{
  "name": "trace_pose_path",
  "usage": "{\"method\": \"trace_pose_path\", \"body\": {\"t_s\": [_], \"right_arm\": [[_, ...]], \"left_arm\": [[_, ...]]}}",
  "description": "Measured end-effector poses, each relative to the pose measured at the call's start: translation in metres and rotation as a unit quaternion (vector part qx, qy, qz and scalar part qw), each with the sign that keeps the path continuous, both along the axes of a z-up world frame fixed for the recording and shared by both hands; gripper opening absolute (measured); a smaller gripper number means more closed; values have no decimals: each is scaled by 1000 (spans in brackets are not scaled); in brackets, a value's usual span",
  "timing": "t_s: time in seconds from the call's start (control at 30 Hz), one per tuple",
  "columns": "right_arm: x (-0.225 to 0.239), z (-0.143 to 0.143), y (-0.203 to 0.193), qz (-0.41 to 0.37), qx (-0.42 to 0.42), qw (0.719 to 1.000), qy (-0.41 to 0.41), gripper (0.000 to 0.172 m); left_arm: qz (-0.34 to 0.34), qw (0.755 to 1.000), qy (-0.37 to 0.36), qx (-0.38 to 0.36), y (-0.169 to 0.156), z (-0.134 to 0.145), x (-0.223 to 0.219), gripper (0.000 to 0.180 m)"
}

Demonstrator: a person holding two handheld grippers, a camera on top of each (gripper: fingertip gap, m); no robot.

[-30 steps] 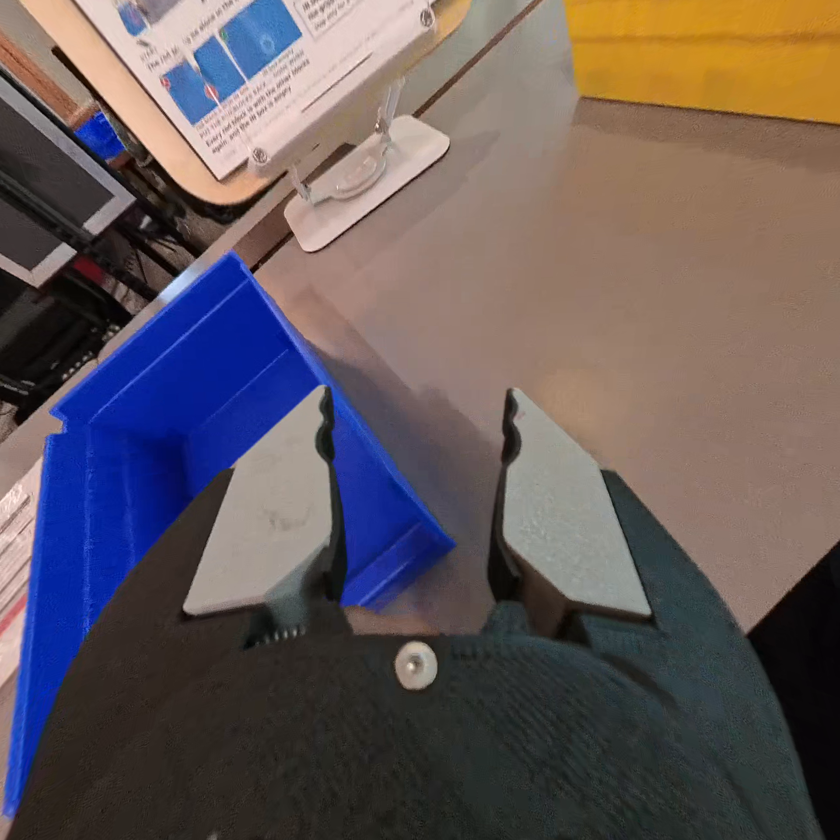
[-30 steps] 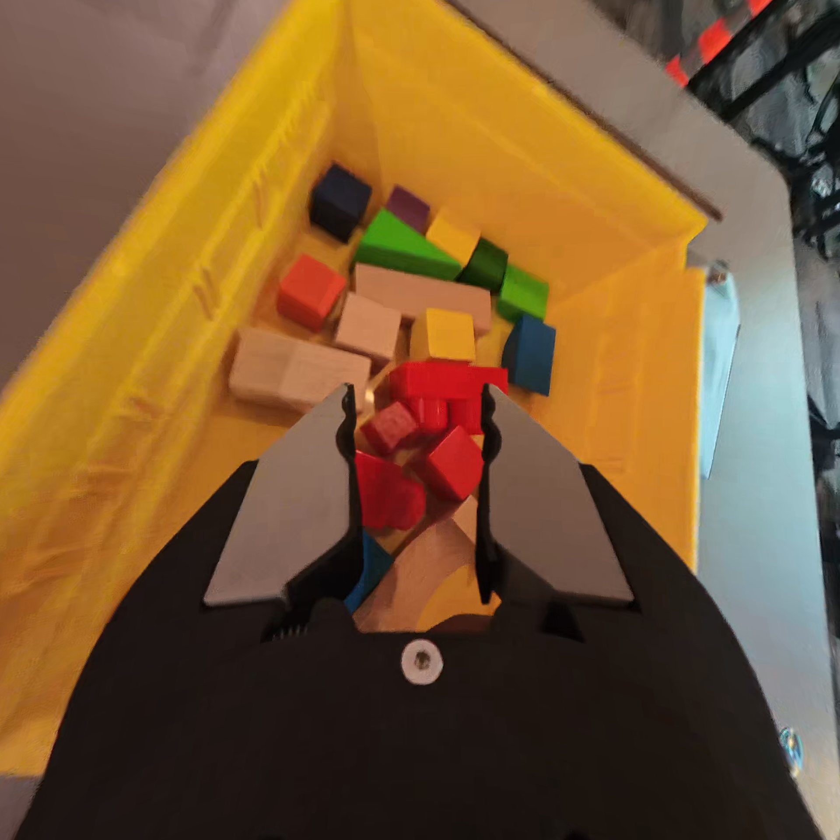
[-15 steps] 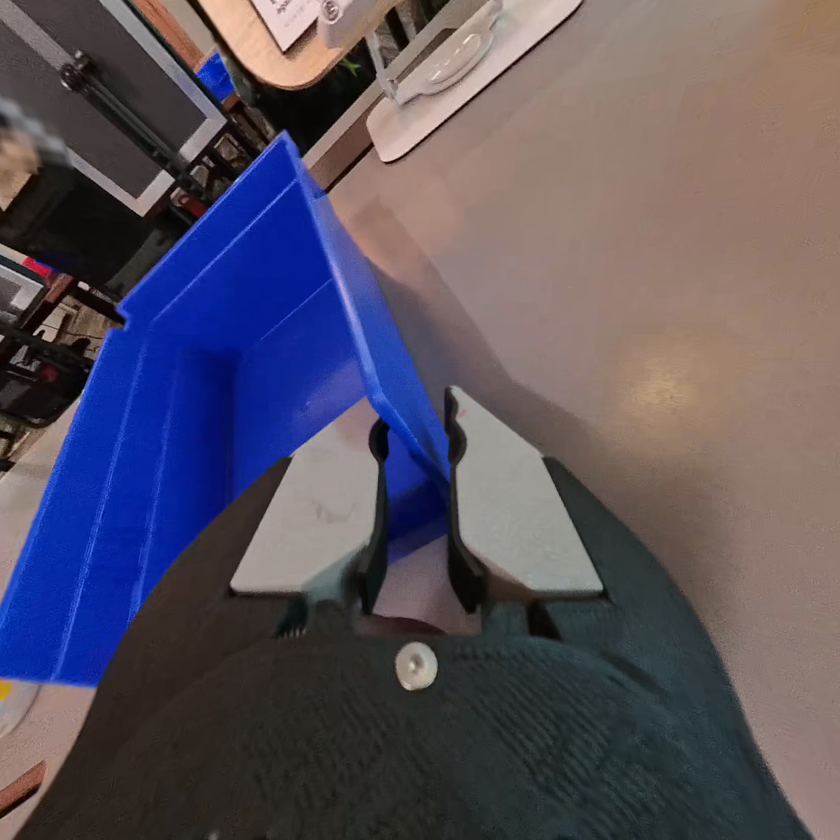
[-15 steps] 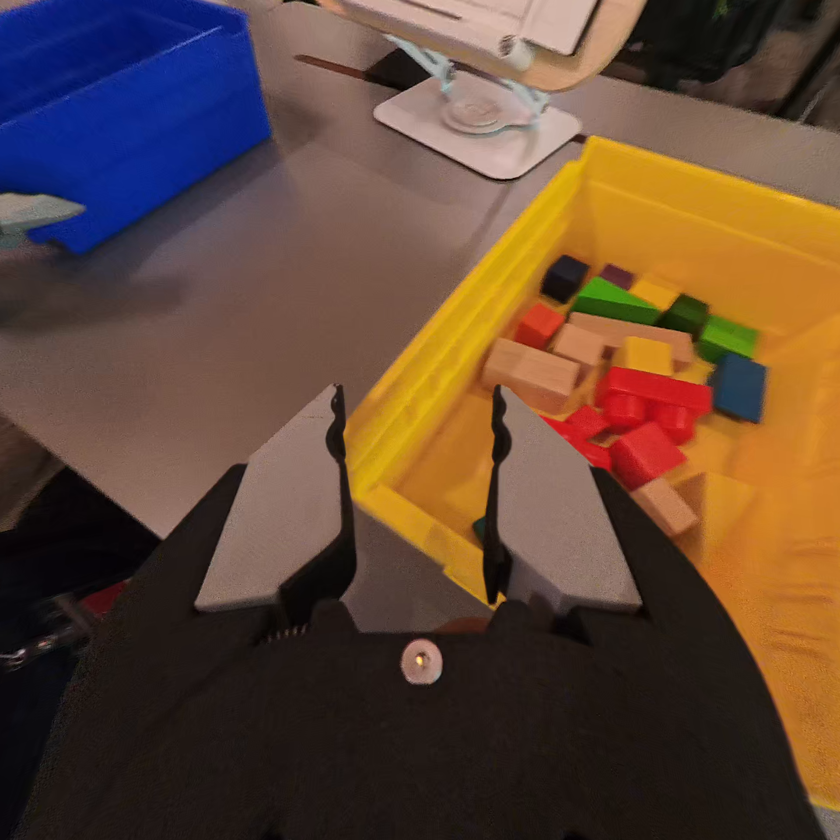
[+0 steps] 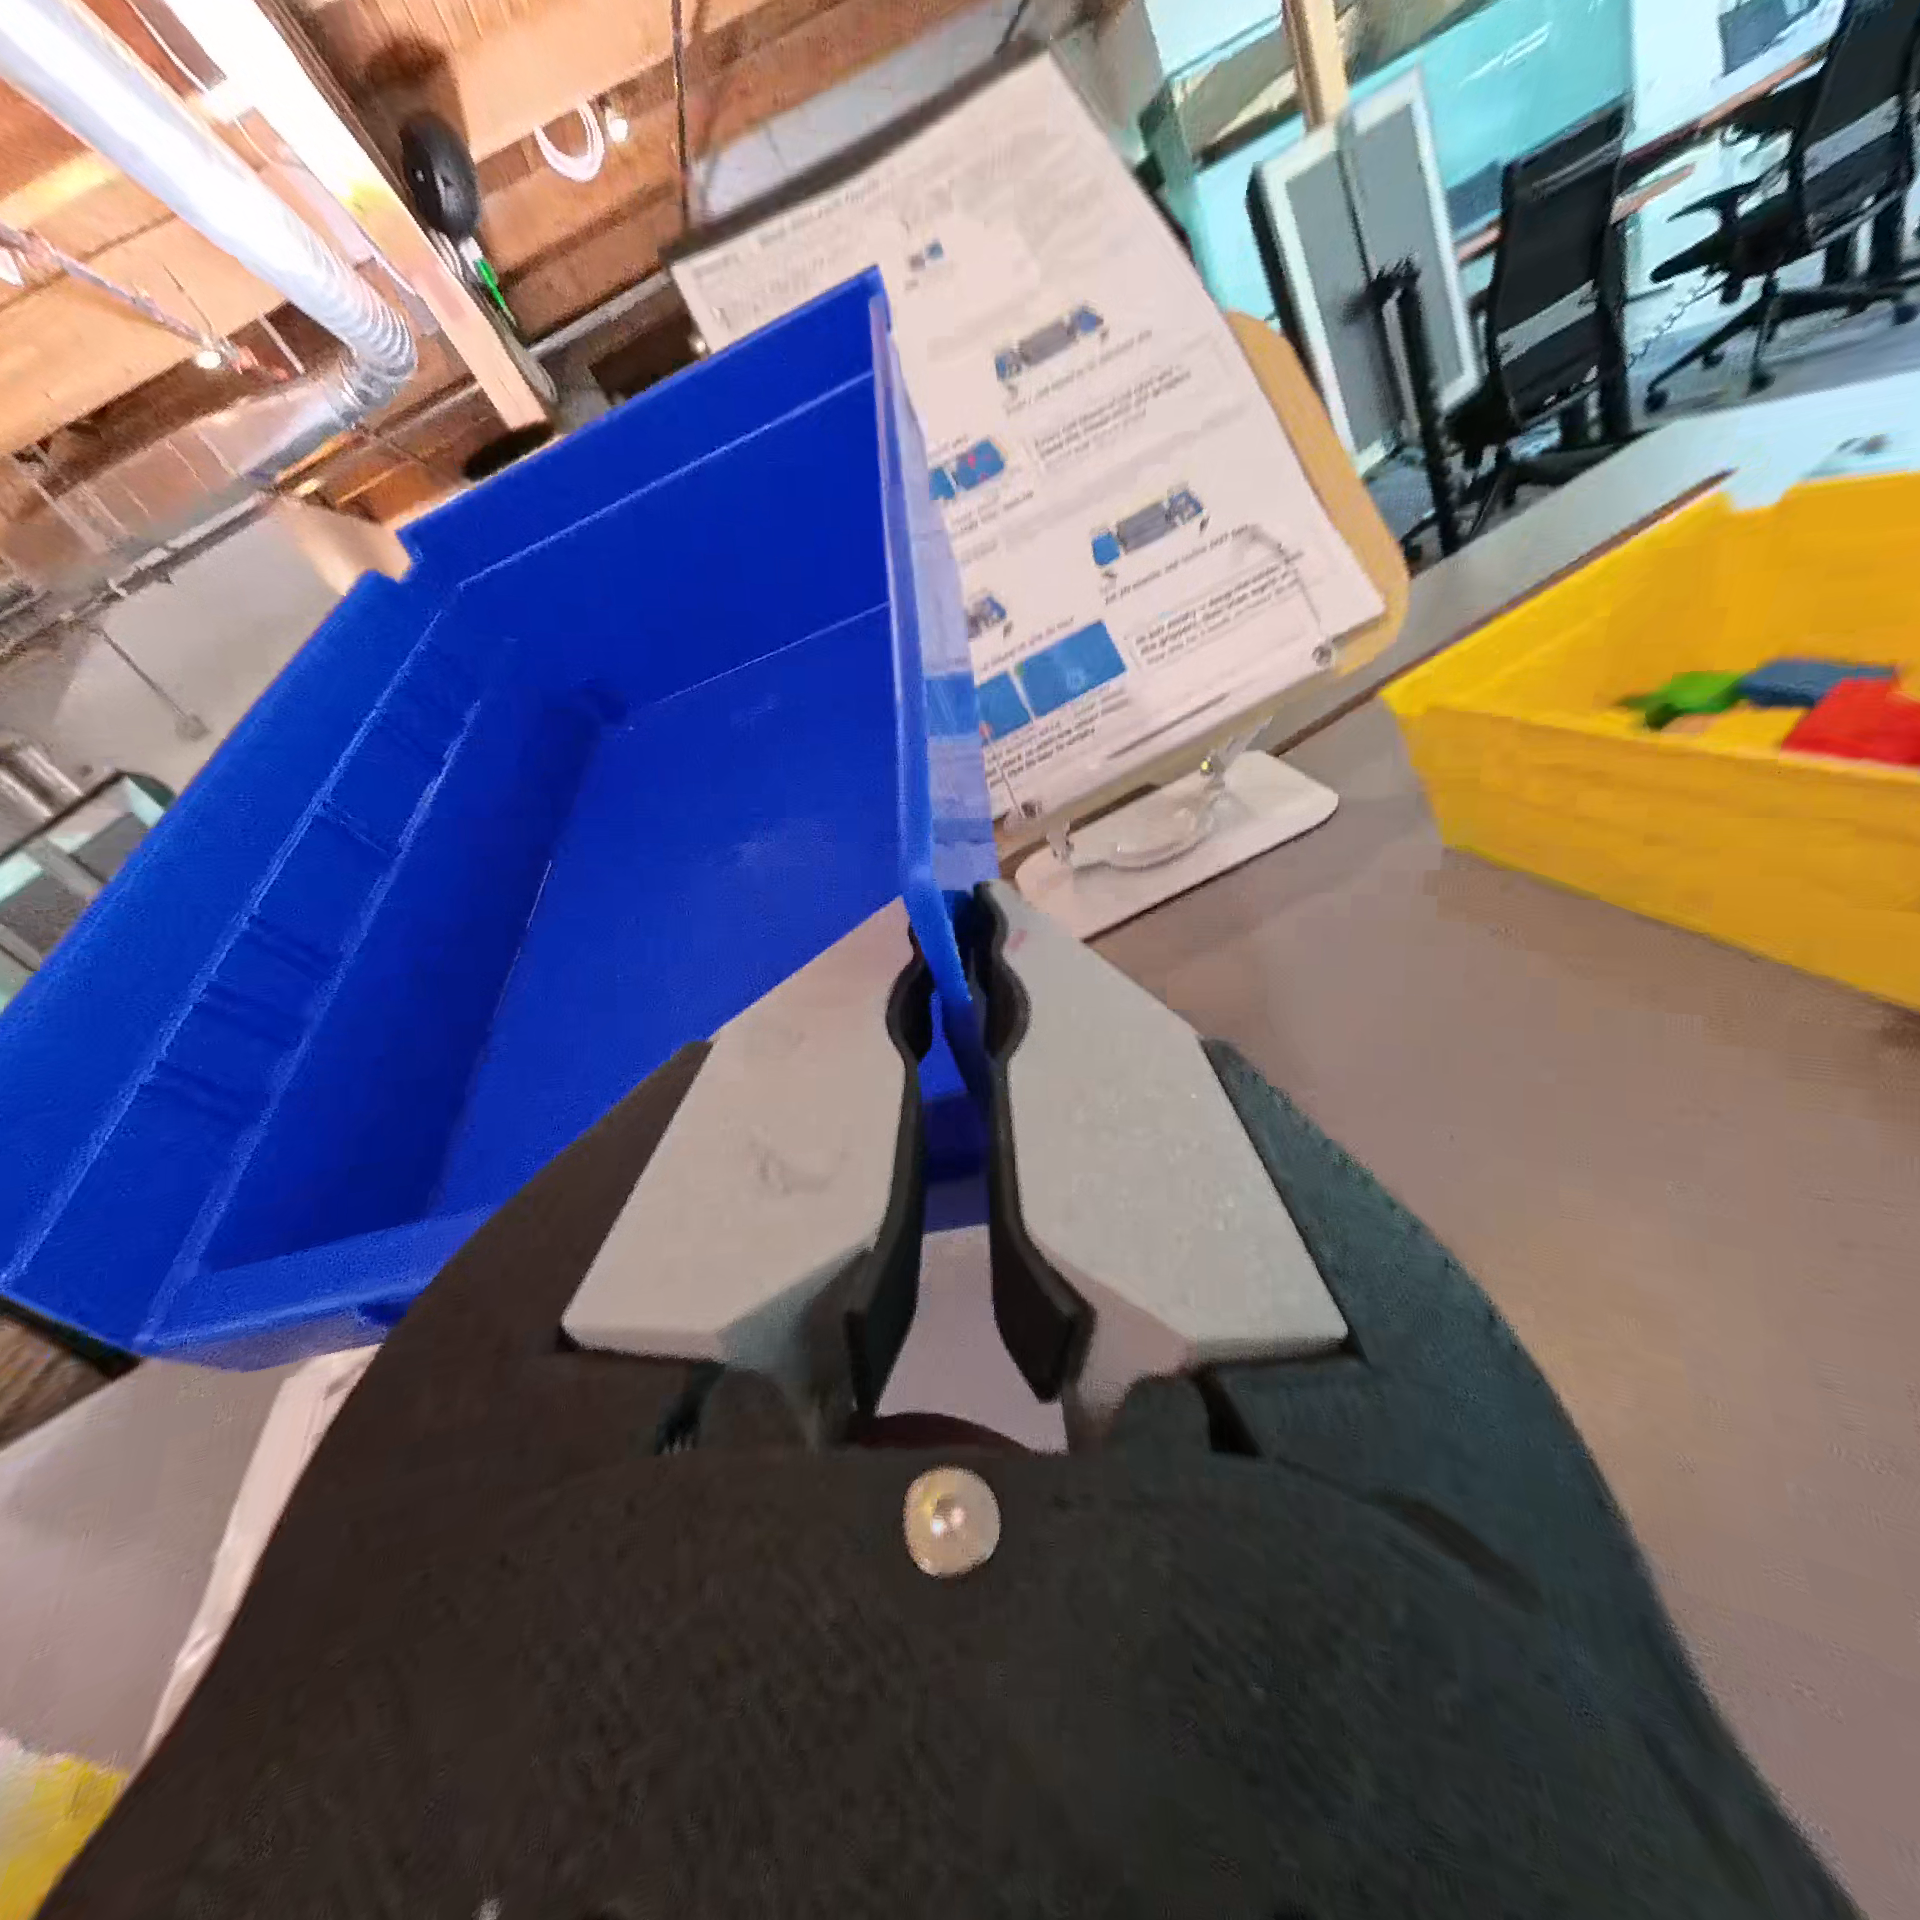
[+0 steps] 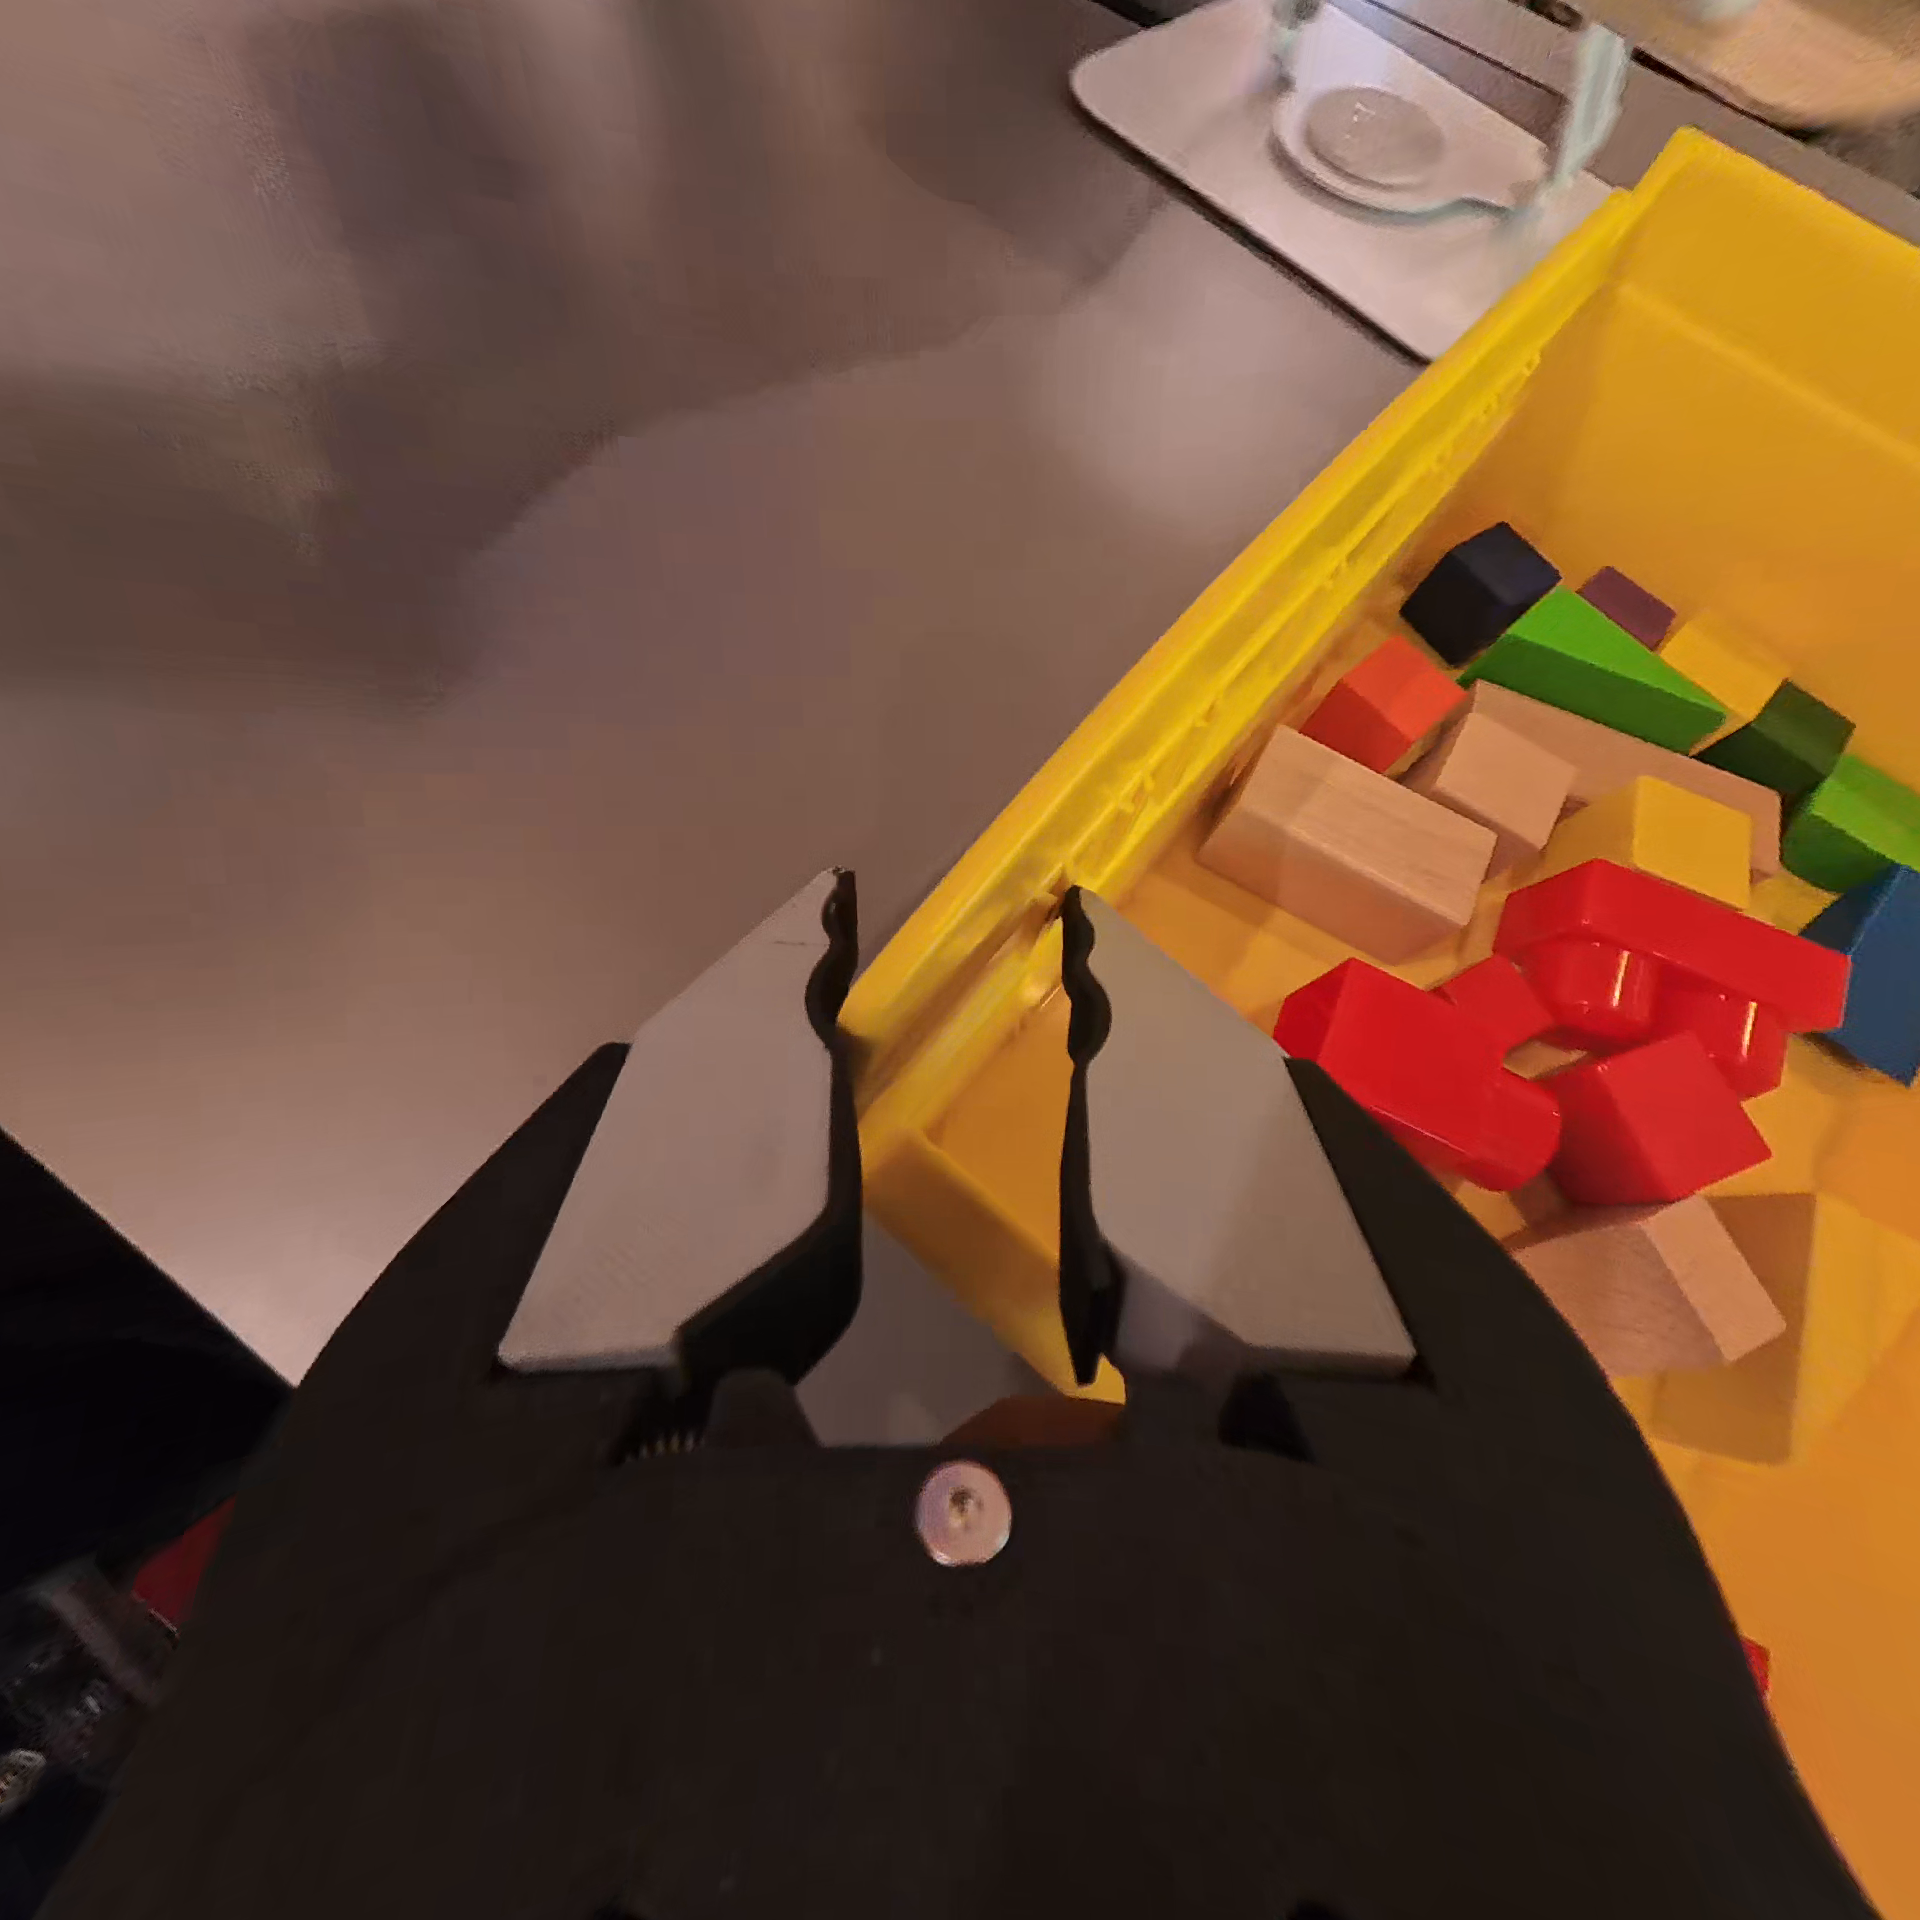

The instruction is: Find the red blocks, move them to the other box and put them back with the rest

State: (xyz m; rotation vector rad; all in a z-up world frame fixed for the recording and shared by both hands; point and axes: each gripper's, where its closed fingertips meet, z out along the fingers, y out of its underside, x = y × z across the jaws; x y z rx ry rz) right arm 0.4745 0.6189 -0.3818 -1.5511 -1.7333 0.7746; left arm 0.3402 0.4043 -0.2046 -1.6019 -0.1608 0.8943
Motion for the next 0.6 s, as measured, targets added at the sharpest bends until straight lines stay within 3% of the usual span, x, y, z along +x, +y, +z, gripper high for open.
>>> {"method": "trace_pose_path", "body": {"t_s": [0.2, 0.43, 0.5, 0.6], "right_arm": [[-51, 2, -95, 78, -11, 997, 14, 35], [-106, 14, -208, 172, -56, 982, 62, 43], [-101, 36, -215, 180, -61, 975, 113, 44], [-73, 78, -185, 165, -46, 966, 196, 37]], "left_arm": [[-49, 998, 43, 9, 25, 61, 35, 2], [-88, 995, 57, 8, 57, 78, 55, 4], [-96, 994, 53, 3, 67, 75, 56, 4], [-113, 992, 53, -5, 82, 67, 65, 4]]}}
